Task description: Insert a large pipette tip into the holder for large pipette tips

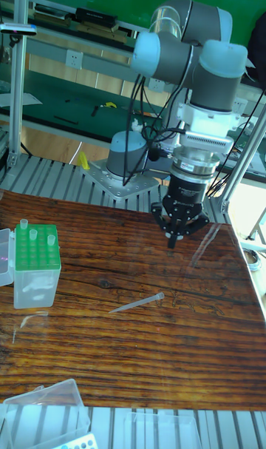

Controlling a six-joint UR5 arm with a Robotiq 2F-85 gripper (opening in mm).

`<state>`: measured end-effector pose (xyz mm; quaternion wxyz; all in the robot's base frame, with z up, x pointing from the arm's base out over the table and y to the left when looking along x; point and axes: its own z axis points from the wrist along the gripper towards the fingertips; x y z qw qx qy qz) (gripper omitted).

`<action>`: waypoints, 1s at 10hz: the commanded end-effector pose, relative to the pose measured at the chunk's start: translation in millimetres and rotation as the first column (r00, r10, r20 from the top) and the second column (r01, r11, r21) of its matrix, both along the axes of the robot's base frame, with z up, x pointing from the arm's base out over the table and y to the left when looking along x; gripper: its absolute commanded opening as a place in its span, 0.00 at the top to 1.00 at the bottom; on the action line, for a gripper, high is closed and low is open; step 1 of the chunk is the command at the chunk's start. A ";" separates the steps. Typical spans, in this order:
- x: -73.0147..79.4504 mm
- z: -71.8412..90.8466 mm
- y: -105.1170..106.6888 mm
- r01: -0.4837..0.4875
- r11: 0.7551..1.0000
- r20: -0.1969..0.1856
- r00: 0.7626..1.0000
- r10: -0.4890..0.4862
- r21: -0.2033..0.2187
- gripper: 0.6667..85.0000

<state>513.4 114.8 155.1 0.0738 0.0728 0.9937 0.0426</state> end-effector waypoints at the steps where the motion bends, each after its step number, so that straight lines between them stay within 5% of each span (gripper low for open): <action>1: -22.1 -25.1 26.6 0.066 0.997 0.039 0.997 -0.067 0.028 1.00; 4: -14.6 -38.7 30.9 0.091 0.995 0.083 0.992 -0.095 0.048 1.00; 8: 29.9 -34.2 28.7 0.104 0.991 0.195 0.974 -0.119 0.087 1.00; 10: 42.1 -44.8 33.4 0.092 0.988 0.210 0.971 -0.117 0.126 1.00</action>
